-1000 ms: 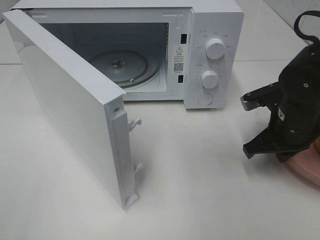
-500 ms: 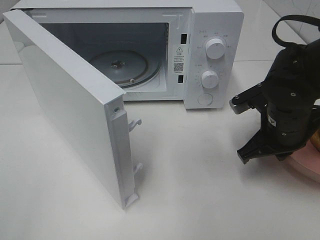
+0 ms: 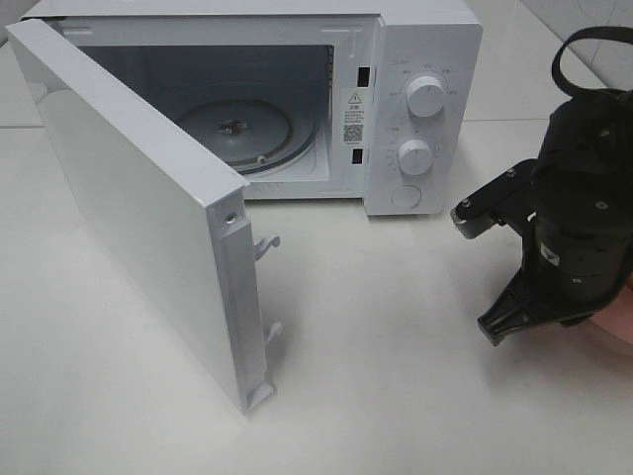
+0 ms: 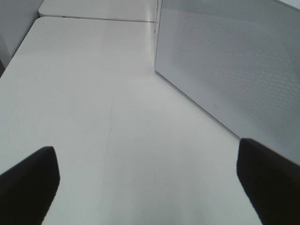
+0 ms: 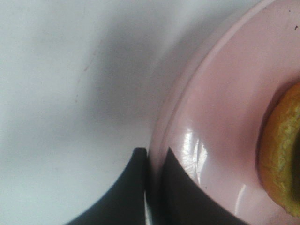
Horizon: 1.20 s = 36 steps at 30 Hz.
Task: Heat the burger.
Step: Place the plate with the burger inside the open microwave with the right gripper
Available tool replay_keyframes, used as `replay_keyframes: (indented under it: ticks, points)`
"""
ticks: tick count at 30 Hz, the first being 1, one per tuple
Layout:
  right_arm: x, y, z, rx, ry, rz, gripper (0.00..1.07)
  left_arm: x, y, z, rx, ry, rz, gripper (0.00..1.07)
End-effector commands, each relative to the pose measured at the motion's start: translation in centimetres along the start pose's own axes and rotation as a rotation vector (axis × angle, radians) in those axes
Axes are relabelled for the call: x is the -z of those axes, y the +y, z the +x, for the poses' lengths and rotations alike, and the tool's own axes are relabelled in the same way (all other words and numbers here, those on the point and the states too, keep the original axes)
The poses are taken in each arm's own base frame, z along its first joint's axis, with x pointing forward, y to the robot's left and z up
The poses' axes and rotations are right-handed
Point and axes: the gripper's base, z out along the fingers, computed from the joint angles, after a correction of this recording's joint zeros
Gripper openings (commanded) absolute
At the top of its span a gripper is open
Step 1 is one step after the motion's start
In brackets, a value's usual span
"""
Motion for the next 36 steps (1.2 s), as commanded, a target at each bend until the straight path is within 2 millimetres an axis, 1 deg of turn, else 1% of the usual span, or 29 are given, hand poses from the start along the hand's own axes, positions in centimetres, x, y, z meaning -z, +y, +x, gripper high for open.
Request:
replay_keyframes:
  ticks: [1,2,3,5,7,8,9,13,14,21,22,26,28,31,34,36]
  points:
    - [0.7,0.0,1.4,0.063,0.011,0.067,0.0,0.3,-0.1,0.2,0.004,-0.017,0.003,0.97]
    - [0.7,0.0,1.4,0.063,0.011,0.067,0.0,0.3,-0.1,0.2,0.004,-0.017,0.003,0.97]
    - [1.0,0.2,2.0,0.077,0.008,0.068,0.0,0.3,-0.1,0.2,0.004,-0.017,0.003,0.97]
    - [1.2,0.3,2.4,0.086,0.003,0.068,0.0,0.3,-0.1,0.2,0.004,-0.017,0.003,0.97]
    - [1.8,0.6,3.2,0.114,-0.007,0.076,0.0,0.3,-0.1,0.2,0.004,-0.017,0.003,0.97]
    - [1.8,0.6,3.2,0.114,-0.007,0.076,0.0,0.3,-0.1,0.2,0.004,-0.017,0.003,0.97]
    - [2.3,0.8,3.8,0.131,-0.018,0.081,0.0,0.3,-0.1,0.2,0.004,-0.017,0.003,0.97]
    - [2.9,1.1,4.5,0.156,-0.033,0.088,0.0,0.3,-0.1,0.2,0.004,-0.017,0.003,0.97]
    - [3.3,1.3,4.8,0.162,-0.046,0.092,0.0,0.3,-0.1,0.2,0.004,-0.017,0.003,0.97]
    - [4.6,2.2,5.4,0.214,-0.09,0.1,0.0,0.3,-0.1,0.2,0.004,-0.017,0.003,0.97]
    - [4.9,2.7,5.7,0.245,-0.102,0.102,0.0,0.3,-0.1,0.2,0.004,-0.017,0.003,0.97]
    - [5.1,3.4,6.2,0.289,-0.114,0.109,0.0,0.3,-0.1,0.2,0.004,-0.017,0.003,0.97]
    - [5.5,4.2,6.5,0.334,-0.136,0.111,0.0,0.3,-0.1,0.2,0.004,-0.017,0.003,0.97]
    - [5.7,4.5,6.6,0.348,-0.146,0.113,0.0,0.3,-0.1,0.2,0.004,-0.017,0.003,0.97]
    - [6.0,5.0,6.8,0.378,-0.166,0.112,0.0,0.3,-0.1,0.2,0.004,-0.017,0.003,0.97]
    - [6.4,5.7,7.1,0.42,-0.192,0.115,0.0,0.3,-0.1,0.2,0.004,-0.017,0.003,0.97]
